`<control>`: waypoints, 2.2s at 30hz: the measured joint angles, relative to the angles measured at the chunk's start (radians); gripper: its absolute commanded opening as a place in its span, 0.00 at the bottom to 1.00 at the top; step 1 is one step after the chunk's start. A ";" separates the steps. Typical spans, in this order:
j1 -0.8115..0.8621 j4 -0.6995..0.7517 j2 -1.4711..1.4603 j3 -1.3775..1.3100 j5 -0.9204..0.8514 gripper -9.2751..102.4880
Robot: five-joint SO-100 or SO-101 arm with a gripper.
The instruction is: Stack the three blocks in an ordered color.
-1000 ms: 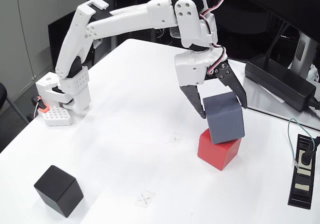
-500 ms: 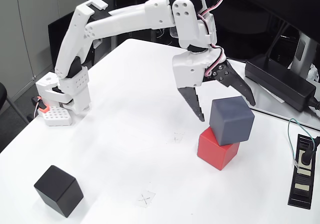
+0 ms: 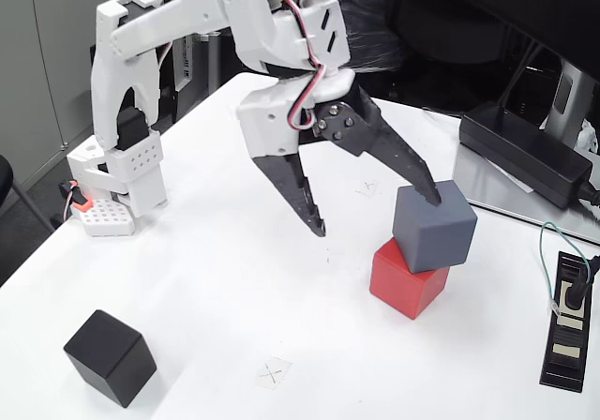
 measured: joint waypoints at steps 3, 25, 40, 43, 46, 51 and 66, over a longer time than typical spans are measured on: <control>0.077 0.000 0.117 0.115 -0.041 0.44; 0.778 0.000 0.425 0.652 -0.727 0.44; 0.893 -0.215 0.176 0.667 -0.733 0.44; 0.890 -0.244 0.141 0.667 -0.686 0.44; 0.868 -0.250 0.135 0.669 -0.658 0.44; 0.762 -0.252 0.130 0.673 -0.620 0.44; 0.741 -0.262 0.126 0.778 -0.603 0.44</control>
